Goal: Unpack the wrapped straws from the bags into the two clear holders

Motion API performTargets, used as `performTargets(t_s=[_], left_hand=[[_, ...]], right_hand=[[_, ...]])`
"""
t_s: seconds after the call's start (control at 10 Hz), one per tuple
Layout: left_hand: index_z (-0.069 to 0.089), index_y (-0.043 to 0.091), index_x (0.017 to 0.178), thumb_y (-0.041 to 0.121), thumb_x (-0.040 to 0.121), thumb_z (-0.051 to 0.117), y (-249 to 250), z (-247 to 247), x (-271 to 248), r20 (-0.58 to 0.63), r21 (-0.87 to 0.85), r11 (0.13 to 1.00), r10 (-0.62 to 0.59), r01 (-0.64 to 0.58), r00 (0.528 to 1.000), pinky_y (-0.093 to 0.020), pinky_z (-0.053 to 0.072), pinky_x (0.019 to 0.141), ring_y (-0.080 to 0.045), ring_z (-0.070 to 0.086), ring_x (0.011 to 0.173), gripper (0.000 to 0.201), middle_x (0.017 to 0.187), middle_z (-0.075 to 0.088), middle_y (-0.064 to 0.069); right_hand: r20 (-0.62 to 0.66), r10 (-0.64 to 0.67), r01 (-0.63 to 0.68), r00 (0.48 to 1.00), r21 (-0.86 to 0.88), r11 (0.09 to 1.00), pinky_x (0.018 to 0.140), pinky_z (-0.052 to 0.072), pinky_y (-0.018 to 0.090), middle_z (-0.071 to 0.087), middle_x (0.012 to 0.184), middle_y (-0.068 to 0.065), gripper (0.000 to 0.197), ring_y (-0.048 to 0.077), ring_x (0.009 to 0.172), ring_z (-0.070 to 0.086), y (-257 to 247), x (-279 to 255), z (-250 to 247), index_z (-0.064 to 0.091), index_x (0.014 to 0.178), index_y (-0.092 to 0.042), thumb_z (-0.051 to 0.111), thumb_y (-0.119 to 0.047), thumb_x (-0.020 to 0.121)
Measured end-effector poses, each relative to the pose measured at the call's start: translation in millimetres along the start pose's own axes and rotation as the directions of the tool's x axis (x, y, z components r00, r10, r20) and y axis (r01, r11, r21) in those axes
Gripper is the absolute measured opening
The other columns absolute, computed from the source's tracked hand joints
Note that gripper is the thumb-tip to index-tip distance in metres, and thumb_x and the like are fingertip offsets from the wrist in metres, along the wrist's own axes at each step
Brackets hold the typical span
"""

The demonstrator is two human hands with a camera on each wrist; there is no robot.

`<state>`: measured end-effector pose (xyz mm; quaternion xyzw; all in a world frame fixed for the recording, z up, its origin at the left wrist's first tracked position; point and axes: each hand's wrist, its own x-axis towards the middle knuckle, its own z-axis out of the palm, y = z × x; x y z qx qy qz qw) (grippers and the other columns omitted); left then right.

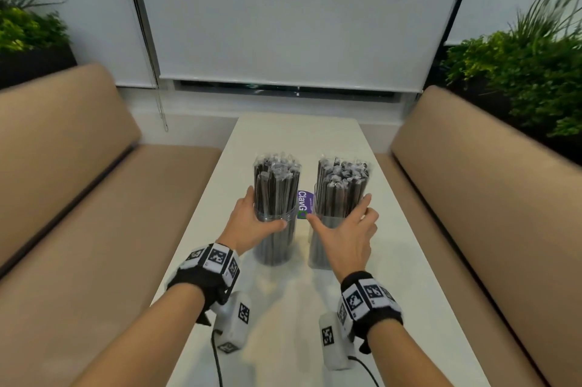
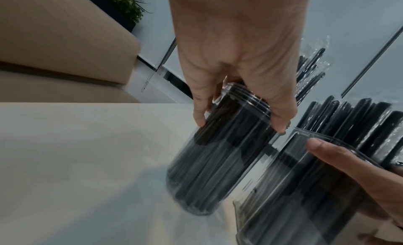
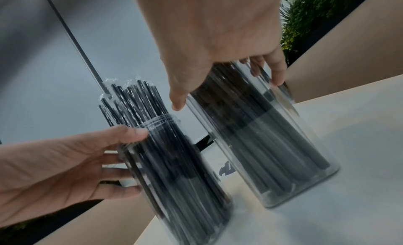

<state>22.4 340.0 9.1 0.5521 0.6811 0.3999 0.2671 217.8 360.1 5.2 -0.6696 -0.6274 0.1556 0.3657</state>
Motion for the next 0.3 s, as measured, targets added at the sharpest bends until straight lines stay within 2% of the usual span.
performTargets(t_s=[0.1, 0.2, 0.3], left_hand=[[0.043, 0.028, 0.126, 0.052, 0.054, 0.078, 2, 2, 5, 0.033, 0.01, 1.0, -0.021, 0.02, 0.999, -0.045, 0.052, 0.095, -0.018, 0.062, 0.108, 0.083, 0.117, 0.063, -0.001], [0.036, 0.021, 0.136, 0.051, 0.059, 0.078, 16, -4, 6, 0.078, 0.015, 0.999, -0.036, 0.035, 0.996, -0.045, 0.046, 0.104, -0.022, 0.055, 0.121, 0.092, 0.13, 0.055, -0.004], [0.0, 0.014, 0.154, 0.046, 0.075, 0.076, 23, -14, -22, 0.133, 0.048, 0.995, -0.093, 0.088, 0.987, -0.039, 0.021, 0.119, -0.022, 0.019, 0.147, 0.114, 0.16, 0.012, -0.005]], right_hand=[[0.018, 0.023, -0.022, 1.0, -0.033, 0.999, 0.084, 0.052, 0.046, 0.03, 0.141, 0.016, 0.13, 0.035, 0.123, 0.039, -4, 3, 1, -0.002, 0.155, -0.003, 0.066, -0.073, 0.069], [0.071, 0.055, -0.051, 0.996, -0.054, 0.997, 0.087, 0.049, 0.047, 0.027, 0.143, 0.015, 0.132, 0.036, 0.124, 0.038, -11, 6, -3, -0.008, 0.155, -0.007, 0.066, -0.074, 0.068], [0.077, 0.099, -0.099, 0.992, -0.008, 0.995, 0.091, 0.045, 0.05, 0.024, 0.146, 0.016, 0.127, 0.04, 0.123, 0.042, -4, -7, -27, -0.008, 0.156, -0.017, 0.07, -0.069, 0.069]])
